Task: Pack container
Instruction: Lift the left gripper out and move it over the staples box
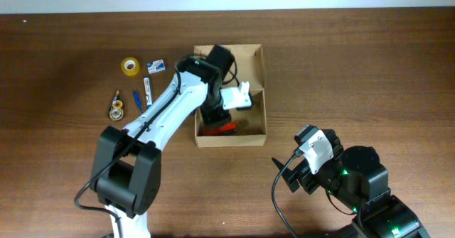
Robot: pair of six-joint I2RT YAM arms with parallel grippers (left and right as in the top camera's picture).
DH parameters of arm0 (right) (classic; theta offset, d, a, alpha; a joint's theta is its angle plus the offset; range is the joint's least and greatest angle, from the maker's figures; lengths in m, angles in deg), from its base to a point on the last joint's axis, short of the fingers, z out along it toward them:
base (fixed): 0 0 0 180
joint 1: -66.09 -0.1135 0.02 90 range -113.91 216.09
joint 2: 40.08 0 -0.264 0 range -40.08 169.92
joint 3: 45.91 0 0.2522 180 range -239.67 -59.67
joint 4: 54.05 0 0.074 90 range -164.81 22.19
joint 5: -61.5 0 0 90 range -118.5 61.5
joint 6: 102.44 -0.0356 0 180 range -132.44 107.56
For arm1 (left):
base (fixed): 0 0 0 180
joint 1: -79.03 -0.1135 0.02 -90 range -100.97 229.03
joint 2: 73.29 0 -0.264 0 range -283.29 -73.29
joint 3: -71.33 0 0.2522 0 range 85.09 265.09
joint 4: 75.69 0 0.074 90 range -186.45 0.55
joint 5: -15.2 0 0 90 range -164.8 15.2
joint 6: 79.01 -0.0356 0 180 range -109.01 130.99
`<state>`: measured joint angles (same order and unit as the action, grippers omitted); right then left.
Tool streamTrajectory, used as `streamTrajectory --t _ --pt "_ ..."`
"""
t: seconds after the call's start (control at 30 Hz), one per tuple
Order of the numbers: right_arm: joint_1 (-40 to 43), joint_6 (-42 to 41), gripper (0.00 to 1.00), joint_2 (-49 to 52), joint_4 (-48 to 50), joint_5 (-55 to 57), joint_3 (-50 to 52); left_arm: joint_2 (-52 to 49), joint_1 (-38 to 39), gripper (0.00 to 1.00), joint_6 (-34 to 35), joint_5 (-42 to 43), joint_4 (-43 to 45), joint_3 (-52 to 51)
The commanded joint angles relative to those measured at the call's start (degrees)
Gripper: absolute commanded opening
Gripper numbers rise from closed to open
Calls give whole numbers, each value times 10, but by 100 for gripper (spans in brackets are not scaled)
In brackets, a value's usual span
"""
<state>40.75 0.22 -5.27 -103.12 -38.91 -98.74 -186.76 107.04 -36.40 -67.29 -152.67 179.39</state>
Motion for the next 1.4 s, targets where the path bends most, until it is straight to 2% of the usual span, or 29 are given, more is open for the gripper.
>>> streamTrajectory --t 0.0,0.07,0.17,0.27,0.63,0.97,1.13,1.17,1.37 --pt "-5 2 99 1 2 5 2 17 0 46 23 -5 -23 72" --pt "-5 2 99 1 2 5 2 19 0 45 56 -19 -31 108" --pt "-5 2 99 1 2 5 2 25 -1 38 111 -87 -32 148" --pt "-5 2 99 1 2 5 2 40 -9 35 136 -147 -28 160" --pt "-5 2 99 1 2 5 2 76 -129 34 252 -96 5 160" --pt "-5 2 99 1 2 5 2 70 -234 35 471 -97 28 153" --pt "-5 2 99 1 2 5 2 29 -251 36 564 -103 49 152" --pt "-5 2 99 1 2 5 2 16 -252 40 585 -103 54 153" --pt "-5 2 99 1 2 5 2 -63 -252 43 637 -62 86 153"
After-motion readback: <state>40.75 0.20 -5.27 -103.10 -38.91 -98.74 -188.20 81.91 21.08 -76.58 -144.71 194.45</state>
